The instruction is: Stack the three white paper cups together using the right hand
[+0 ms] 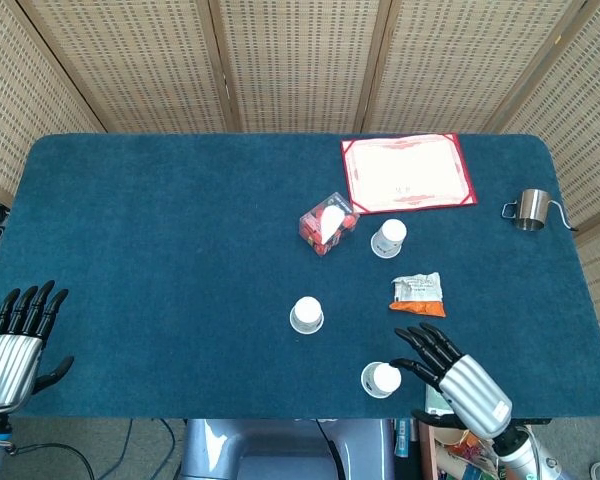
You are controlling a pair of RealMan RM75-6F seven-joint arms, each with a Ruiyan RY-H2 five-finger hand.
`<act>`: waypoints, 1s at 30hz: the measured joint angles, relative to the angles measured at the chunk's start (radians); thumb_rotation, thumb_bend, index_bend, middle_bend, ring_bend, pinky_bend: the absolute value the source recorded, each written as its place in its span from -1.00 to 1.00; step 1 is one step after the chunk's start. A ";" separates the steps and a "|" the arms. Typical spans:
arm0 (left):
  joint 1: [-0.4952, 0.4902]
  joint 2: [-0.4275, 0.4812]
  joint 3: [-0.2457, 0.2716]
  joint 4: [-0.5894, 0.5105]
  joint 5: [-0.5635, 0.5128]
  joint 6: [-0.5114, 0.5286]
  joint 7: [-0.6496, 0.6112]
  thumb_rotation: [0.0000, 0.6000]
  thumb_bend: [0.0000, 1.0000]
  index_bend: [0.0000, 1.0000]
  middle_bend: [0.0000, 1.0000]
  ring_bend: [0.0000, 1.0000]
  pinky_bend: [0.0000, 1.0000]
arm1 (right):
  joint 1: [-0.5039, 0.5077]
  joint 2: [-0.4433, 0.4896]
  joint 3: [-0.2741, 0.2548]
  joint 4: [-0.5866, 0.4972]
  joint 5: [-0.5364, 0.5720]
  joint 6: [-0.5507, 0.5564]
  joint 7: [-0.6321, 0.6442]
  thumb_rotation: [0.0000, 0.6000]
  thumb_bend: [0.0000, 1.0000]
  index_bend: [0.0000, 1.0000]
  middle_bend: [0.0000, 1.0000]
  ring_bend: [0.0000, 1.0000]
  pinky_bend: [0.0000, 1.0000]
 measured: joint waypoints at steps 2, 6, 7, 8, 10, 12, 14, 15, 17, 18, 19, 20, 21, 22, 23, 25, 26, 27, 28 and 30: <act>0.000 0.001 0.001 -0.001 0.001 -0.001 -0.001 1.00 -0.53 -1.00 -1.00 -1.00 -1.00 | 0.004 -0.006 -0.001 -0.002 0.002 -0.012 -0.011 1.00 -0.86 -0.38 -1.00 -1.00 -1.00; -0.001 0.001 0.001 -0.002 0.002 -0.001 -0.001 1.00 -0.53 -1.00 -1.00 -1.00 -1.00 | 0.013 -0.016 0.001 -0.005 0.018 -0.044 -0.033 1.00 -0.86 -0.37 -1.00 -1.00 -1.00; -0.001 0.001 0.001 -0.002 0.002 -0.002 -0.001 1.00 -0.53 -1.00 -1.00 -1.00 -1.00 | 0.016 -0.020 0.002 -0.006 0.026 -0.057 -0.040 1.00 -0.86 -0.37 -1.00 -1.00 -1.00; -0.001 0.001 0.000 -0.003 0.001 -0.002 0.000 1.00 -0.52 -1.00 -1.00 -1.00 -1.00 | 0.019 -0.022 0.003 -0.008 0.033 -0.067 -0.045 1.00 -0.86 -0.37 -1.00 -1.00 -1.00; -0.002 0.001 0.000 -0.003 0.000 -0.005 0.001 1.00 -0.53 -1.00 -1.00 -1.00 -1.00 | 0.026 -0.030 0.005 -0.010 0.050 -0.092 -0.053 1.00 -0.86 -0.37 -1.00 -1.00 -1.00; -0.003 0.001 0.000 -0.003 -0.002 -0.007 0.001 1.00 -0.53 -1.00 -1.00 -1.00 -1.00 | 0.033 -0.037 0.007 -0.012 0.065 -0.115 -0.060 1.00 -0.86 -0.37 -1.00 -1.00 -1.00; -0.003 0.001 0.000 -0.003 -0.003 -0.008 0.001 1.00 -0.53 -1.00 -1.00 -1.00 -1.00 | 0.042 -0.046 0.010 -0.014 0.083 -0.141 -0.070 1.00 -0.86 -0.37 -1.00 -1.00 -1.00; -0.003 0.001 0.000 -0.004 -0.004 -0.008 0.001 1.00 -0.53 -1.00 -1.00 -1.00 -1.00 | 0.046 -0.050 0.011 -0.016 0.090 -0.151 -0.073 1.00 -0.86 -0.37 -1.00 -1.00 -1.00; -0.003 0.002 0.000 -0.005 -0.003 -0.007 -0.001 1.00 -0.53 -1.00 -1.00 -1.00 -1.00 | 0.054 -0.058 0.013 -0.021 0.104 -0.170 -0.084 1.00 -0.86 -0.37 -1.00 -1.00 -1.00; -0.002 0.003 0.000 -0.005 -0.002 -0.007 -0.002 1.00 -0.52 -1.00 -1.00 -1.00 -1.00 | 0.057 -0.060 0.014 -0.023 0.107 -0.176 -0.089 1.00 -0.86 -0.37 -1.00 -1.00 -1.00; -0.002 0.003 0.000 -0.006 -0.002 -0.006 -0.002 1.00 -0.52 -1.00 -1.00 -1.00 -1.00 | 0.061 -0.063 0.015 -0.028 0.110 -0.181 -0.096 1.00 -0.86 -0.37 -1.00 -1.00 -1.00; -0.002 0.003 0.001 -0.006 -0.001 -0.006 -0.002 1.00 -0.53 -1.00 -1.00 -1.00 -1.00 | 0.063 -0.065 0.015 -0.032 0.112 -0.184 -0.100 1.00 -0.86 -0.37 -1.00 -1.00 -1.00; -0.002 0.003 0.001 -0.006 -0.001 -0.006 -0.001 1.00 -0.53 -1.00 -1.00 -1.00 -1.00 | 0.064 -0.066 0.015 -0.034 0.114 -0.187 -0.104 1.00 -0.86 -0.37 -1.00 -1.00 -1.00; -0.002 0.003 0.001 -0.006 -0.001 -0.007 0.000 1.00 -0.53 -1.00 -1.00 -1.00 -1.00 | 0.066 -0.068 0.016 -0.038 0.117 -0.192 -0.109 1.00 -0.86 -0.37 -1.00 -1.00 -1.00; -0.003 0.003 0.001 -0.007 -0.001 -0.008 0.001 1.00 -0.53 -1.00 -1.00 -1.00 -1.00 | 0.068 -0.070 0.016 -0.040 0.120 -0.196 -0.112 1.00 -0.86 -0.37 -1.00 -1.00 -1.00; -0.004 0.003 0.001 -0.008 0.000 -0.010 0.006 1.00 -0.53 -1.00 -1.00 -1.00 -1.00 | 0.072 -0.073 0.017 -0.046 0.126 -0.203 -0.119 1.00 -0.86 -0.37 -1.00 -1.00 -1.00; -0.004 0.003 0.001 -0.009 0.001 -0.010 0.007 1.00 -0.53 -1.00 -1.00 -1.00 -1.00 | 0.074 -0.074 0.018 -0.047 0.130 -0.207 -0.124 1.00 -0.86 -0.37 -1.00 -1.00 -1.00; -0.004 0.002 0.002 -0.010 0.003 -0.009 0.009 1.00 -0.52 -1.00 -1.00 -1.00 -1.00 | 0.075 -0.075 0.018 -0.048 0.133 -0.211 -0.129 1.00 -0.86 -0.37 -1.00 -1.00 -1.00; -0.003 0.003 0.002 -0.010 0.003 -0.008 0.009 1.00 -0.52 -1.00 -1.00 -1.00 -1.00 | 0.076 -0.076 0.018 -0.049 0.137 -0.215 -0.134 1.00 -0.86 -0.37 -1.00 -1.00 -1.00; -0.002 0.004 0.002 -0.010 0.003 -0.006 0.006 1.00 -0.52 -1.00 -1.00 -1.00 -1.00 | 0.079 -0.079 0.019 -0.050 0.148 -0.226 -0.144 1.00 -0.86 -0.37 -1.00 -1.00 -1.00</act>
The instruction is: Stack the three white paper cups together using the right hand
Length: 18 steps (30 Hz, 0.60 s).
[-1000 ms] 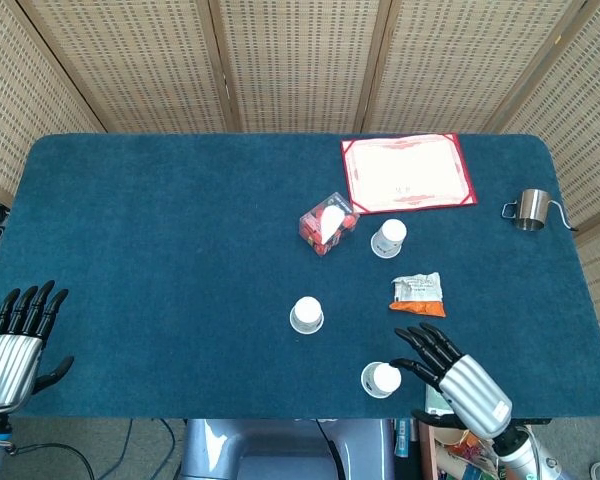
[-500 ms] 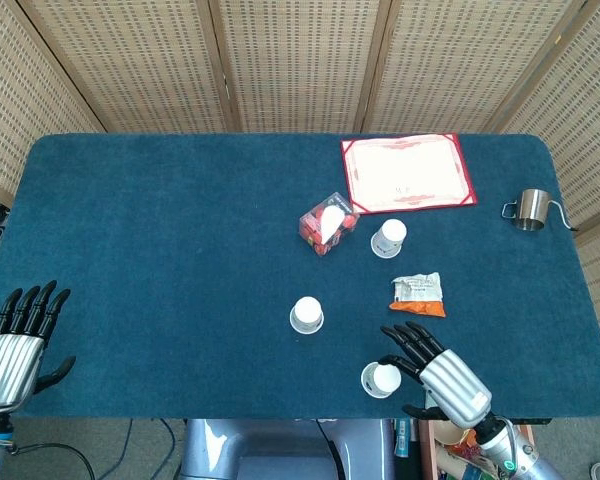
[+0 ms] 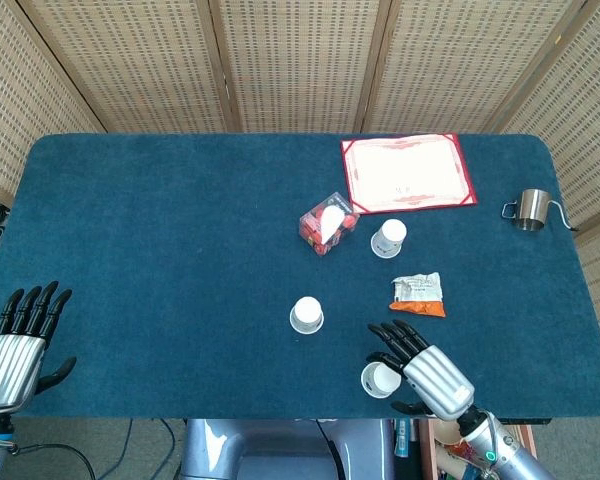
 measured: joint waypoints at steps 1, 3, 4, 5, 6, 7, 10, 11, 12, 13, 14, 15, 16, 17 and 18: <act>0.000 0.001 0.000 0.000 0.000 0.001 -0.002 1.00 -0.53 -1.00 -1.00 -1.00 -1.00 | 0.001 -0.003 0.001 0.000 0.007 -0.006 -0.005 1.00 -0.86 -0.37 -1.00 -1.00 -1.00; 0.001 0.003 -0.001 0.000 0.000 0.003 -0.006 1.00 -0.53 -1.00 -1.00 -1.00 -1.00 | 0.004 -0.009 0.002 0.002 0.020 -0.016 -0.009 1.00 -0.86 -0.37 -1.00 -1.00 -1.00; 0.001 0.003 0.000 0.000 0.001 0.003 -0.007 1.00 -0.53 -1.00 -1.00 -1.00 -1.00 | 0.005 -0.014 0.003 0.004 0.029 -0.024 -0.011 1.00 -0.86 -0.37 -1.00 -1.00 -1.00; 0.001 0.004 0.000 0.000 0.002 0.004 -0.008 1.00 -0.53 -1.00 -1.00 -1.00 -1.00 | 0.006 -0.017 0.003 0.007 0.036 -0.030 -0.014 1.00 -0.86 -0.37 -1.00 -1.00 -1.00; 0.001 0.004 0.000 0.000 0.003 0.003 -0.008 1.00 -0.53 -1.00 -1.00 -1.00 -1.00 | 0.008 -0.021 0.004 0.010 0.042 -0.035 -0.017 1.00 -0.86 -0.37 -1.00 -1.00 -1.00; 0.001 0.004 0.000 0.000 0.003 0.003 -0.008 1.00 -0.53 -1.00 -1.00 -1.00 -1.00 | 0.009 -0.024 0.005 0.013 0.048 -0.041 -0.021 1.00 -0.86 -0.37 -1.00 -1.00 -1.00; 0.001 0.003 0.000 0.001 0.002 0.001 -0.005 1.00 -0.53 -1.00 -1.00 -1.00 -1.00 | 0.012 -0.037 0.005 0.026 0.067 -0.055 -0.027 1.00 -0.86 -0.37 -1.00 -1.00 -1.00; 0.000 0.003 0.000 0.001 0.001 0.000 -0.003 1.00 -0.53 -1.00 -1.00 -1.00 -1.00 | 0.013 -0.039 0.005 0.030 0.070 -0.057 -0.026 1.00 -0.86 -0.37 -1.00 -1.00 -1.00; 0.000 0.002 0.001 0.000 0.002 -0.001 -0.001 1.00 -0.53 -1.00 -1.00 -1.00 -1.00 | 0.014 -0.042 0.005 0.033 0.072 -0.058 -0.025 1.00 -0.86 -0.37 -1.00 -1.00 -1.00; 0.000 0.002 0.001 -0.001 0.002 -0.001 0.000 1.00 -0.53 -1.00 -1.00 -1.00 -1.00 | 0.014 -0.045 0.004 0.037 0.075 -0.060 -0.023 1.00 -0.86 -0.37 -1.00 -1.00 -1.00; 0.000 0.002 0.001 -0.001 0.002 -0.002 0.001 1.00 -0.53 -1.00 -1.00 -1.00 -1.00 | 0.015 -0.046 0.004 0.039 0.078 -0.061 -0.022 1.00 -0.86 -0.37 -1.00 -1.00 -1.00; 0.000 0.002 0.001 -0.002 0.002 -0.003 0.002 1.00 -0.53 -1.00 -1.00 -1.00 -1.00 | 0.016 -0.048 0.003 0.042 0.080 -0.063 -0.021 1.00 -0.86 -0.37 -1.00 -1.00 -1.00; 0.000 0.003 0.002 -0.001 0.002 -0.002 0.003 1.00 -0.53 -1.00 -1.00 -1.00 -1.00 | 0.017 -0.051 0.003 0.046 0.083 -0.066 -0.021 1.00 -0.86 -0.37 -1.00 -1.00 -1.00; 0.000 0.003 0.002 -0.001 0.002 -0.003 0.003 1.00 -0.53 -1.00 -1.00 -1.00 -1.00 | 0.017 -0.054 0.002 0.049 0.086 -0.069 -0.022 1.00 -0.86 -0.37 -1.00 -1.00 -1.00; 0.000 0.003 0.002 -0.002 0.002 -0.002 0.002 1.00 -0.53 -1.00 -1.00 -1.00 -1.00 | 0.018 -0.057 0.002 0.051 0.088 -0.071 -0.022 1.00 -0.86 -0.37 -1.00 -1.00 -1.00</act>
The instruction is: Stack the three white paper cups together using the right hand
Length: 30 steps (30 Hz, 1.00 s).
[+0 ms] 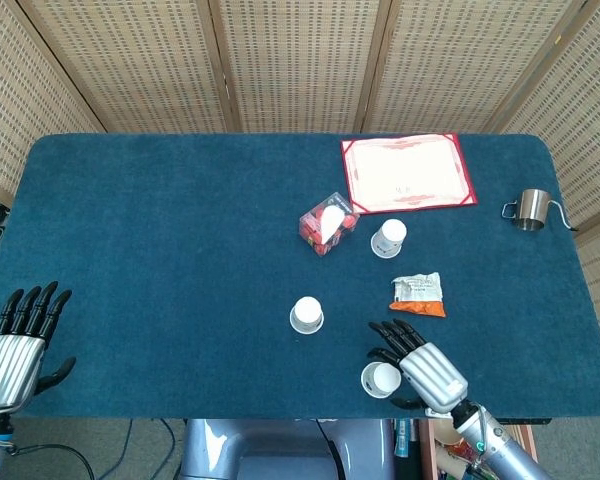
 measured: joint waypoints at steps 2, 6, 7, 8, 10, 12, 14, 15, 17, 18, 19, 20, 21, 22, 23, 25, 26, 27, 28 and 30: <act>0.000 0.001 0.000 0.000 0.001 0.001 -0.001 1.00 -0.53 -1.00 -1.00 -1.00 -1.00 | 0.001 -0.007 -0.001 0.006 0.005 -0.005 -0.001 1.00 -0.86 -0.37 -1.00 -1.00 -1.00; 0.000 0.002 0.001 -0.002 0.003 0.001 -0.002 1.00 -0.53 -1.00 -1.00 -1.00 -1.00 | 0.004 -0.018 -0.004 0.017 0.017 -0.016 -0.003 1.00 -0.86 -0.37 -1.00 -1.00 -1.00; 0.000 0.002 0.001 -0.002 0.003 0.001 -0.002 1.00 -0.53 -1.00 -1.00 -1.00 -1.00 | 0.005 -0.021 -0.004 0.019 0.022 -0.019 -0.004 1.00 -0.86 -0.37 -1.00 -1.00 -1.00; 0.000 0.003 0.001 -0.002 0.002 0.000 -0.002 1.00 -0.53 -1.00 -1.00 -1.00 -1.00 | 0.006 -0.023 -0.004 0.022 0.025 -0.021 -0.005 1.00 -0.86 -0.37 -1.00 -1.00 -1.00; 0.000 0.003 0.001 -0.004 0.002 0.000 -0.001 1.00 -0.53 -1.00 -1.00 -1.00 -1.00 | 0.007 -0.027 -0.004 0.027 0.032 -0.026 -0.006 1.00 -0.86 -0.37 -1.00 -1.00 -1.00; 0.000 0.004 0.001 -0.005 0.003 -0.001 -0.001 1.00 -0.52 -1.00 -1.00 -1.00 -1.00 | 0.009 -0.031 -0.005 0.031 0.036 -0.030 -0.007 1.00 -0.86 -0.37 -1.00 -1.00 -1.00; 0.000 0.004 0.001 -0.005 0.003 -0.001 -0.001 1.00 -0.52 -1.00 -1.00 -1.00 -1.00 | 0.010 -0.035 -0.005 0.035 0.041 -0.035 -0.008 1.00 -0.86 -0.37 -1.00 -1.00 -1.00; 0.000 0.004 0.001 -0.005 0.003 -0.001 0.000 1.00 -0.52 -1.00 -1.00 -1.00 -1.00 | 0.011 -0.036 -0.005 0.036 0.044 -0.037 -0.008 1.00 -0.86 -0.37 -1.00 -1.00 -1.00; 0.000 0.004 0.002 -0.005 0.004 -0.002 0.001 1.00 -0.53 -1.00 -1.00 -1.00 -1.00 | 0.014 -0.041 -0.005 0.039 0.050 -0.042 -0.010 1.00 -0.86 -0.37 -1.00 -1.00 -1.00; 0.000 0.004 0.002 -0.005 0.005 -0.002 0.002 1.00 -0.53 -1.00 -1.00 -1.00 -1.00 | 0.015 -0.042 -0.005 0.040 0.052 -0.045 -0.011 1.00 -0.86 -0.36 -1.00 -1.00 -1.00; 0.000 0.005 0.002 -0.005 0.006 -0.001 0.002 1.00 -0.53 -1.00 -1.00 -1.00 -1.00 | 0.016 -0.045 -0.005 0.042 0.055 -0.049 -0.012 1.00 -0.86 -0.36 -1.00 -1.00 -1.00; 0.000 0.005 0.003 -0.006 0.007 -0.001 0.001 1.00 -0.53 -1.00 -1.00 -1.00 -1.00 | 0.017 -0.046 -0.005 0.043 0.058 -0.051 -0.013 1.00 -0.86 -0.35 -1.00 -1.00 -1.00; 0.000 0.005 0.003 -0.006 0.009 -0.001 0.001 1.00 -0.53 -1.00 -1.00 -1.00 -1.00 | 0.019 -0.048 -0.005 0.044 0.060 -0.054 -0.015 1.00 -0.86 -0.34 -1.00 -1.00 -1.00; 0.000 0.005 0.003 -0.006 0.010 0.000 0.001 1.00 -0.53 -1.00 -1.00 -1.00 -1.00 | 0.020 -0.050 -0.005 0.045 0.064 -0.058 -0.017 1.00 -0.86 -0.34 -1.00 -1.00 -1.00; 0.001 0.005 0.004 -0.006 0.011 0.001 0.000 1.00 -0.53 -1.00 -1.00 -1.00 -1.00 | 0.022 -0.051 -0.004 0.045 0.066 -0.061 -0.019 1.00 -0.86 -0.33 -1.00 -1.00 -1.00; 0.002 0.004 0.005 -0.003 0.011 0.002 -0.002 1.00 -0.53 -1.00 -1.00 -1.00 -1.00 | 0.024 -0.055 -0.004 0.045 0.072 -0.067 -0.024 1.00 -0.86 -0.32 -1.00 -1.00 -1.00; 0.001 0.004 0.004 -0.002 0.010 0.002 -0.004 1.00 -0.53 -1.00 -1.00 -1.00 -1.00 | 0.025 -0.056 -0.004 0.045 0.074 -0.068 -0.025 1.00 -0.86 -0.32 -1.00 -1.00 -1.00; 0.001 0.005 0.003 -0.001 0.009 0.001 -0.006 1.00 -0.53 -1.00 -1.00 -1.00 -1.00 | 0.026 -0.057 -0.003 0.045 0.076 -0.070 -0.027 1.00 -0.86 -0.31 -1.00 -1.00 -1.00; 0.001 0.005 0.003 -0.001 0.009 0.001 -0.007 1.00 -0.53 -1.00 -1.00 -1.00 -1.00 | 0.027 -0.059 -0.003 0.045 0.078 -0.072 -0.029 1.00 -0.86 -0.31 -1.00 -1.00 -1.00; 0.001 0.006 0.003 -0.002 0.011 0.002 -0.007 1.00 -0.53 -1.00 -1.00 -1.00 -1.00 | 0.029 -0.062 -0.002 0.047 0.084 -0.076 -0.030 1.00 -0.86 -0.30 -1.00 -1.00 -1.00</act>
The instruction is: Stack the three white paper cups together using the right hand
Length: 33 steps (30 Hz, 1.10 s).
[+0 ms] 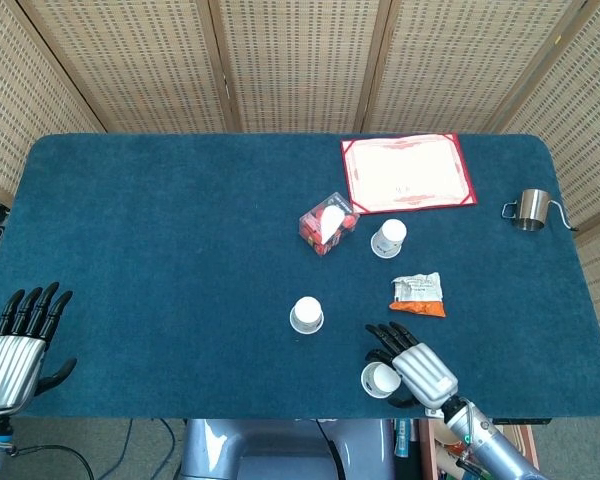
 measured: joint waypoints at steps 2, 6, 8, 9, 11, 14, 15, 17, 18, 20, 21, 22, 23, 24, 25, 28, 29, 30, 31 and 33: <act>0.000 0.001 0.001 -0.001 0.002 0.000 -0.002 1.00 -0.53 -1.00 -1.00 -1.00 -1.00 | 0.002 -0.004 0.001 0.004 0.008 -0.006 0.000 1.00 -0.86 -0.27 -1.00 -1.00 -1.00; 0.000 0.003 0.002 -0.002 0.006 0.001 -0.005 1.00 -0.53 -1.00 -1.00 -1.00 -1.00 | 0.005 -0.011 0.002 0.011 0.017 -0.011 0.003 1.00 -0.86 -0.17 -1.00 -1.00 -1.00; 0.000 0.003 0.002 -0.002 0.007 0.001 -0.006 1.00 -0.53 -1.00 -1.00 -1.00 -1.00 | 0.005 -0.014 0.003 0.015 0.019 -0.010 0.005 1.00 -0.86 -0.12 -0.99 -1.00 -1.00; 0.000 0.003 0.002 -0.002 0.008 0.001 -0.007 1.00 -0.53 -1.00 -1.00 -1.00 -1.00 | 0.005 -0.016 0.003 0.018 0.019 -0.009 0.005 1.00 -0.86 -0.09 -0.98 -1.00 -1.00; 0.000 0.004 0.003 -0.003 0.010 0.001 -0.008 1.00 -0.53 -1.00 -1.00 -1.00 -1.00 | 0.006 -0.019 0.004 0.023 0.024 -0.008 0.006 1.00 -0.86 -0.06 -0.95 -1.00 -1.00; 0.001 0.005 0.003 -0.004 0.013 0.003 -0.010 1.00 -0.53 -1.00 -1.00 -1.00 -1.00 | 0.007 -0.021 0.003 0.025 0.029 -0.012 0.006 1.00 -0.86 -0.04 -0.93 -1.00 -1.00; 0.001 0.006 0.004 -0.004 0.013 0.003 -0.011 1.00 -0.53 -1.00 -1.00 -1.00 -1.00 | 0.007 -0.021 0.003 0.025 0.029 -0.011 0.005 1.00 -0.86 -0.04 -0.93 -1.00 -1.00; 0.000 0.006 0.003 -0.004 0.013 0.003 -0.011 1.00 -0.53 -1.00 -1.00 -1.00 -1.00 | 0.008 -0.021 0.003 0.025 0.031 -0.011 0.002 1.00 -0.86 -0.04 -0.93 -1.00 -1.00; 0.001 0.006 0.003 -0.004 0.013 0.003 -0.012 1.00 -0.53 -1.00 -1.00 -1.00 -1.00 | 0.008 -0.021 0.003 0.024 0.031 -0.011 0.002 1.00 -0.86 -0.03 -0.93 -1.00 -1.00; 0.001 0.007 0.003 -0.004 0.013 0.005 -0.013 1.00 -0.53 -1.00 -1.00 -1.00 -1.00 | 0.009 -0.018 0.003 0.020 0.031 -0.009 0.003 1.00 -0.86 -0.04 -0.93 -1.00 -1.00; 0.001 0.007 0.002 -0.005 0.013 0.006 -0.014 1.00 -0.53 -1.00 -1.00 -1.00 -1.00 | 0.009 -0.015 0.003 0.017 0.030 -0.006 0.002 1.00 -0.86 -0.04 -0.93 -1.00 -1.00; 0.002 0.008 0.002 -0.005 0.013 0.006 -0.015 1.00 -0.53 -1.00 -1.00 -1.00 -1.00 | 0.010 -0.011 0.005 0.012 0.029 -0.003 -0.001 1.00 -0.86 -0.03 -0.93 -1.00 -1.00; 0.002 0.008 0.002 -0.005 0.013 0.007 -0.015 1.00 -0.53 -1.00 -1.00 -1.00 -1.00 | 0.011 -0.007 0.006 0.007 0.027 0.000 -0.005 1.00 -0.86 -0.03 -0.93 -1.00 -1.00; 0.002 0.009 0.001 -0.005 0.012 0.008 -0.015 1.00 -0.53 -1.00 -1.00 -1.00 -1.00 | 0.012 -0.002 0.008 0.000 0.025 0.002 -0.011 1.00 -0.86 -0.03 -0.93 -1.00 -1.00; 0.003 0.009 0.001 -0.005 0.012 0.009 -0.015 1.00 -0.53 -1.00 -1.00 -1.00 -1.00 | 0.014 0.006 0.011 -0.011 0.024 0.006 -0.019 1.00 -0.86 -0.03 -0.93 -1.00 -1.00; 0.003 0.011 0.001 -0.007 0.013 0.010 -0.016 1.00 -0.53 -1.00 -1.00 -1.00 -1.00 | 0.019 0.028 0.023 -0.047 0.020 0.017 -0.037 1.00 -0.86 -0.03 -0.93 -1.00 -1.00; 0.004 0.011 0.001 -0.008 0.014 0.011 -0.017 1.00 -0.53 -1.00 -1.00 -1.00 -1.00 | 0.021 0.041 0.029 -0.067 0.018 0.022 -0.047 1.00 -0.86 -0.04 -0.93 -1.00 -1.00; 0.004 0.011 0.001 -0.008 0.013 0.011 -0.017 1.00 -0.53 -1.00 -1.00 -1.00 -1.00 | 0.024 0.051 0.035 -0.083 0.017 0.026 -0.055 1.00 -0.86 -0.04 -0.93 -1.00 -1.00; 0.004 0.011 0.001 -0.007 0.012 0.011 -0.018 1.00 -0.53 -1.00 -1.00 -1.00 -1.00 | 0.027 0.065 0.042 -0.105 0.015 0.031 -0.068 1.00 -0.86 -0.03 -0.93 -1.00 -1.00; 0.004 0.012 0.001 -0.006 0.013 0.010 -0.018 1.00 -0.53 -1.00 -1.00 -1.00 -1.00 | 0.032 0.087 0.055 -0.142 0.014 0.038 -0.089 1.00 -0.86 -0.03 -0.93 -1.00 -1.00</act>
